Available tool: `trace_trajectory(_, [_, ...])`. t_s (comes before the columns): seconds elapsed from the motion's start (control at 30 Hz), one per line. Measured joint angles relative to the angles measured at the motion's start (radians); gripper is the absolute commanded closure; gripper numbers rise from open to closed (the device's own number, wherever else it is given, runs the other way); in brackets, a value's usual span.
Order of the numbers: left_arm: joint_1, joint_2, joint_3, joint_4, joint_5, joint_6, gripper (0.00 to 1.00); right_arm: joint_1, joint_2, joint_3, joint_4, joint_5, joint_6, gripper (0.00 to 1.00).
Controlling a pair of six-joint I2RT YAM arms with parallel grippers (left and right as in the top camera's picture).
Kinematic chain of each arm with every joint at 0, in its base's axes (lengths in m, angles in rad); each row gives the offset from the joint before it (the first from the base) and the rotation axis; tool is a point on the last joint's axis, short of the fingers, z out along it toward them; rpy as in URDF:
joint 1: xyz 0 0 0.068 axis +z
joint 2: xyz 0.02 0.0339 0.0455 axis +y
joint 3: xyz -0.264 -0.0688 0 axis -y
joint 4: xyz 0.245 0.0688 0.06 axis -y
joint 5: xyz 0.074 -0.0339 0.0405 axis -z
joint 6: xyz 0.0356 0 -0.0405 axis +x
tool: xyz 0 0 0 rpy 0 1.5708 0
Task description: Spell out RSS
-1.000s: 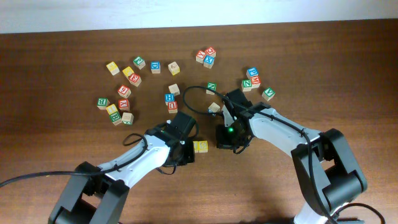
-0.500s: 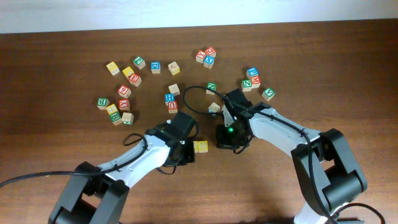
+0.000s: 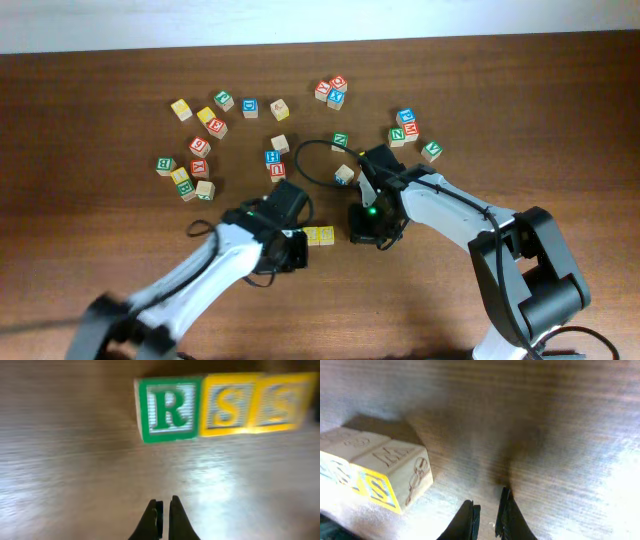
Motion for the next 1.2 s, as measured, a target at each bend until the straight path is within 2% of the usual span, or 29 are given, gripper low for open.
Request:
trace_trajectory(0.17, [0.156,-0.175,0.039,-0.047,-0.091,0.004,1.00,0.062,0.003,0.000,-0.018,-0.020,0.005,0.94])
trace_trajectory(0.33, [0.348,-0.184,0.040,-0.082,-0.122,0.010,1.00,0.108,0.006,-0.001,-0.017,-0.026,0.040,0.96])
trace_trajectory(0.47, [0.423,-0.160,0.040,-0.081,-0.132,0.023,1.00,0.119,0.006,-0.004,0.005,-0.026,0.082,0.96])
trace_trajectory(0.73, [0.506,-0.077,0.040,-0.081,-0.154,0.023,1.00,0.230,0.001,-0.004,0.078,0.048,0.176,0.96])
trace_trajectory(1.2, [0.517,-0.072,0.040,-0.081,-0.154,0.023,1.00,0.247,-0.004,-0.003,0.086,0.103,0.211,0.96])
